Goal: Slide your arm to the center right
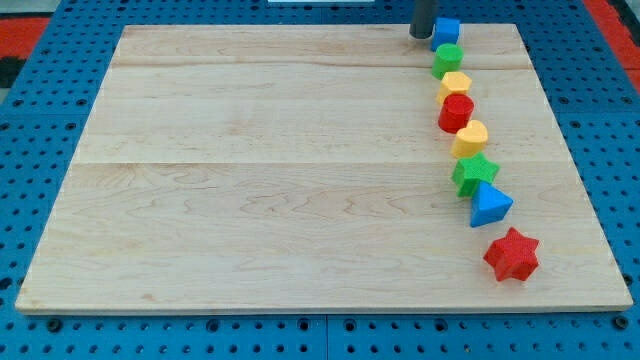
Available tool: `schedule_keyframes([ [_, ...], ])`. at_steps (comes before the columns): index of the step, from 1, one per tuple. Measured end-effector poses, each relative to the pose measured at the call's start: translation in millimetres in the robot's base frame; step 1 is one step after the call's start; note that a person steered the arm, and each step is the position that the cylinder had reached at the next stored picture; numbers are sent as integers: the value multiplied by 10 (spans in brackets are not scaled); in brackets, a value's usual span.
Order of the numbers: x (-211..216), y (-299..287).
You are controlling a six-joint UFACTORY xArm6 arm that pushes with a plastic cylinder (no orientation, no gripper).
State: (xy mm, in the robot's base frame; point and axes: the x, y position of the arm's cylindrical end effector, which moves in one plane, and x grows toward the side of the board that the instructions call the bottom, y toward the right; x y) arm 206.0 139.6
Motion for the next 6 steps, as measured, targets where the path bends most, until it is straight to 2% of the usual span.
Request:
schedule_keyframes([
  [3,-143,-126],
  [4,-125,-379],
  [5,345,-552],
  [6,1207,-535],
])
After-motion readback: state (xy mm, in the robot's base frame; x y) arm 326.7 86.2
